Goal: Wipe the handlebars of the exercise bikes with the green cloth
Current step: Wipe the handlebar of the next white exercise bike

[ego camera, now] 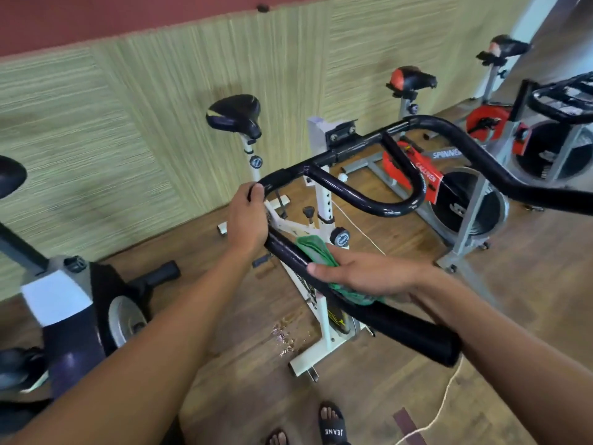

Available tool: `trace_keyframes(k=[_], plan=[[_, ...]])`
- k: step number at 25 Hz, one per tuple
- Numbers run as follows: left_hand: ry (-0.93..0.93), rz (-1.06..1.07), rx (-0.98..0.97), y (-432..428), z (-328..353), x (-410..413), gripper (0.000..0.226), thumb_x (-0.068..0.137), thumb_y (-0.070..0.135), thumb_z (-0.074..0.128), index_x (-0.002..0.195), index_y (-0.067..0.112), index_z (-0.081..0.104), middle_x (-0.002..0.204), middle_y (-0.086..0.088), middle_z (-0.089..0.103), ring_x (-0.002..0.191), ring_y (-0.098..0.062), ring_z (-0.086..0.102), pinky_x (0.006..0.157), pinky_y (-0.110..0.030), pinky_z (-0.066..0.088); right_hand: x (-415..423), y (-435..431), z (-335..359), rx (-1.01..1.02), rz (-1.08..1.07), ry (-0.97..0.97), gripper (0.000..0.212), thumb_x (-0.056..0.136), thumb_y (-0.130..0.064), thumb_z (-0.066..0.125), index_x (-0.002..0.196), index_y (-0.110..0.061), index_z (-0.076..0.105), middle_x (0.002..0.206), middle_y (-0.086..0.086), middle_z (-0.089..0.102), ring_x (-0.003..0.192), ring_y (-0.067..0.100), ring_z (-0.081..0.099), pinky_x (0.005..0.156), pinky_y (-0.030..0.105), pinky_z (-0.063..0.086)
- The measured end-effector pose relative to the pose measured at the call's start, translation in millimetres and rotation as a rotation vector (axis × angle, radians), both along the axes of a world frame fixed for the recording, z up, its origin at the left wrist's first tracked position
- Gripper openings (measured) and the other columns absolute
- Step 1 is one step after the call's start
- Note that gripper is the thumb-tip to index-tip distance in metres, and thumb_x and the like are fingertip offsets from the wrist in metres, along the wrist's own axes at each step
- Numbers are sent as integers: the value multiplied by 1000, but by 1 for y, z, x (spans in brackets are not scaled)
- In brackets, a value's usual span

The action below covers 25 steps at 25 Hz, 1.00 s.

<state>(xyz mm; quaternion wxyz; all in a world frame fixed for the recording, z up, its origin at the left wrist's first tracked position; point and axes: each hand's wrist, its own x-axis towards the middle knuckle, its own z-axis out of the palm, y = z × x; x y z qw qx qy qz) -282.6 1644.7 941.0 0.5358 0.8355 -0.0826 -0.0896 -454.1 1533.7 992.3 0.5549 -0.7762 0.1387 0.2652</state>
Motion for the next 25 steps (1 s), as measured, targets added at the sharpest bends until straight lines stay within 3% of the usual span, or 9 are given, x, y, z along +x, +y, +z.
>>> trace_keyframes(k=[4,7,9,11,13,16,20,22,25], plan=[[34,-3,-15,1,3,-4,34,106,31,40,122,13,63,111,0,64,100,-15,57,80,-26,34,0,-9,-15,107,8,-58,65,97,-49,50,155,-41,20,146,-30,39,129,-13,40,97,6,33],[180,13,-59,0,14,3,24,102,26,47,102,16,69,86,1,65,77,-13,59,64,-23,40,-12,-13,-16,166,10,-31,45,101,-38,48,138,-52,26,127,-43,42,106,-34,40,82,-6,33],[267,41,-79,-1,26,11,22,98,19,52,81,17,65,74,-2,61,68,-18,57,55,-24,39,-3,-8,-16,86,42,-109,39,102,-37,48,136,-47,31,137,-30,48,117,-23,44,85,-5,33],[321,74,-61,-4,34,13,17,94,18,55,79,13,62,70,-6,56,63,-19,51,54,-27,38,28,3,-13,-34,69,-200,36,104,-37,46,138,-28,38,139,-5,53,124,4,50,83,0,36],[364,68,-39,-6,36,9,23,95,21,53,74,13,58,62,-2,54,56,-16,48,52,-25,39,68,16,-14,-115,71,-248,38,105,-37,43,136,-15,40,132,6,57,119,19,54,87,16,43],[463,-19,-133,-1,34,6,37,103,35,43,75,18,60,59,4,64,61,-13,58,62,-26,43,97,29,-17,-183,59,-268,50,104,-44,38,140,-8,37,126,10,58,116,26,56,96,37,45],[427,-65,-64,1,28,6,47,104,53,35,84,23,65,81,-1,71,83,-20,68,91,-34,51,58,17,-21,-273,150,-292,48,103,-45,41,136,-9,37,119,3,50,110,22,52,95,38,43],[391,-113,-13,1,28,4,49,102,61,29,89,28,65,90,-2,72,93,-22,69,104,-41,46,37,8,-25,-311,212,-273,51,103,-45,42,139,-10,35,131,6,46,121,22,49,104,42,41],[390,-184,3,5,31,4,55,100,66,22,93,32,64,95,5,70,94,-14,66,106,-38,42,49,20,-23,-439,212,-304,50,104,-44,40,135,-5,36,134,14,45,120,30,51,101,48,43]])
